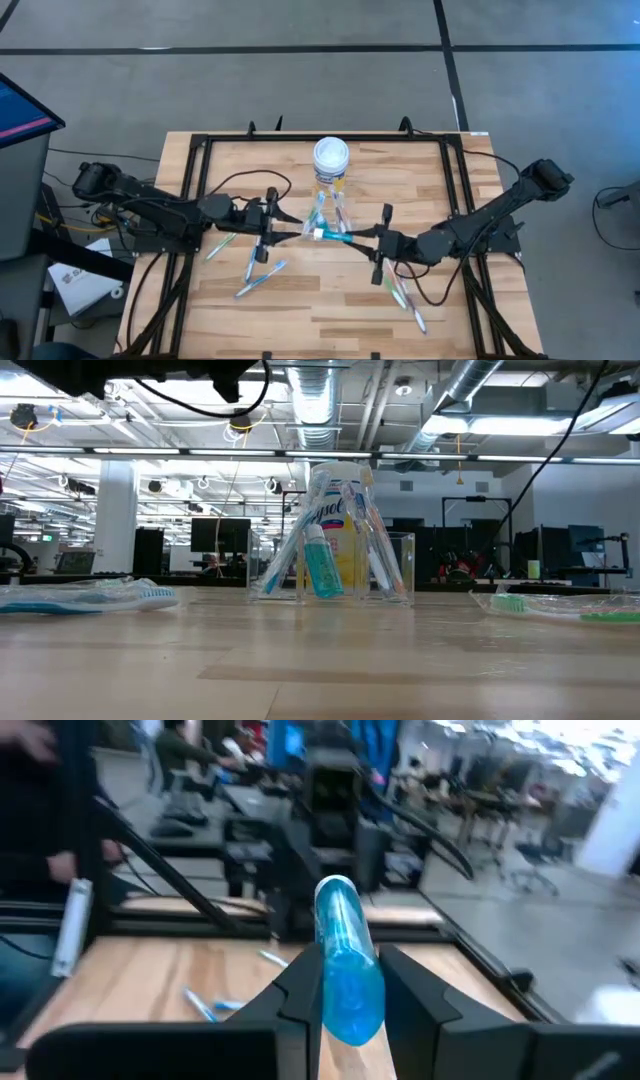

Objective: Pick & Place toothbrushing station
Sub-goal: Put the blue mouthwash into the transparent organizer

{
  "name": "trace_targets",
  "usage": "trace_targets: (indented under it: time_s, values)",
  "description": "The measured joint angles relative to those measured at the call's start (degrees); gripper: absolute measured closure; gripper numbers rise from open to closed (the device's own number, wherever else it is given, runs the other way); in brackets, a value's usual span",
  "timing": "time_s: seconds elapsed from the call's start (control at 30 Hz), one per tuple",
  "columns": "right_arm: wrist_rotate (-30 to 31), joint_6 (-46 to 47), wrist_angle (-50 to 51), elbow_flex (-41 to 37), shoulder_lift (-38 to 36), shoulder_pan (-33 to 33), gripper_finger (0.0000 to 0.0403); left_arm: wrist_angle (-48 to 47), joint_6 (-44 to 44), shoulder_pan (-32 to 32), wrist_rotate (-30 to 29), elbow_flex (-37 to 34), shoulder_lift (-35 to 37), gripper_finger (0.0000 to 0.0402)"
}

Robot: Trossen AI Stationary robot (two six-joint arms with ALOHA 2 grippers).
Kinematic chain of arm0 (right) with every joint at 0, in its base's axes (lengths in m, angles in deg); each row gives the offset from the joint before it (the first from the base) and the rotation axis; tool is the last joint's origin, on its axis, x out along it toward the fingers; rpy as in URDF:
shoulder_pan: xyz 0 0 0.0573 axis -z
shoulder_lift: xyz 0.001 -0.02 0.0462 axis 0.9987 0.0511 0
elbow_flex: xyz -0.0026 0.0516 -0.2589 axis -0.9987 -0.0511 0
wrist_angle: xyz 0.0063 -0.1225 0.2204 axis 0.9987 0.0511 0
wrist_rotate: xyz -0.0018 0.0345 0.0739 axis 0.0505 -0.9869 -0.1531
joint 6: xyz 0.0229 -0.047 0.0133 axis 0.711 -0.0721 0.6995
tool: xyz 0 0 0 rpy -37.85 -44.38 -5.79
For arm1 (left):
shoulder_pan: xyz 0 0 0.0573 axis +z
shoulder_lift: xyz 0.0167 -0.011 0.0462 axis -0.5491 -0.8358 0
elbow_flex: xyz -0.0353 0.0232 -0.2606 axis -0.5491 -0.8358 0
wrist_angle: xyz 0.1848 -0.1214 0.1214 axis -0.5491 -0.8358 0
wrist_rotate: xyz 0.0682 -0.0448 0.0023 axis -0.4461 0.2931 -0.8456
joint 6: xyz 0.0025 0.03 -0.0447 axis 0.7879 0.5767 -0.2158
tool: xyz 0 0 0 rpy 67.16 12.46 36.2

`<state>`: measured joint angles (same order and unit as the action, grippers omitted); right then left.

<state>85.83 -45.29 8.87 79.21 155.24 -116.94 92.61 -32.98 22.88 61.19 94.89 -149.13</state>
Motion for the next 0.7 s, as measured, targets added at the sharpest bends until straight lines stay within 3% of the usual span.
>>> trace_targets:
  time_s: [0.17,0.37,0.7]
  values:
    - [-1.05,-1.20,-1.62,-0.02,0.35,1.00,0.0336,9.93,1.02,0.99,0.55,0.00,-5.65,0.0274]
    - [-2.09,-1.12,-1.53,-0.02,0.49,1.49,0.0336,19.82,2.02,2.10,5.39,0.00,-11.55,0.0274]
    - [-2.10,-1.11,-1.56,-0.02,0.49,1.51,0.0336,23.93,2.01,2.26,5.77,0.00,-14.39,0.0274]
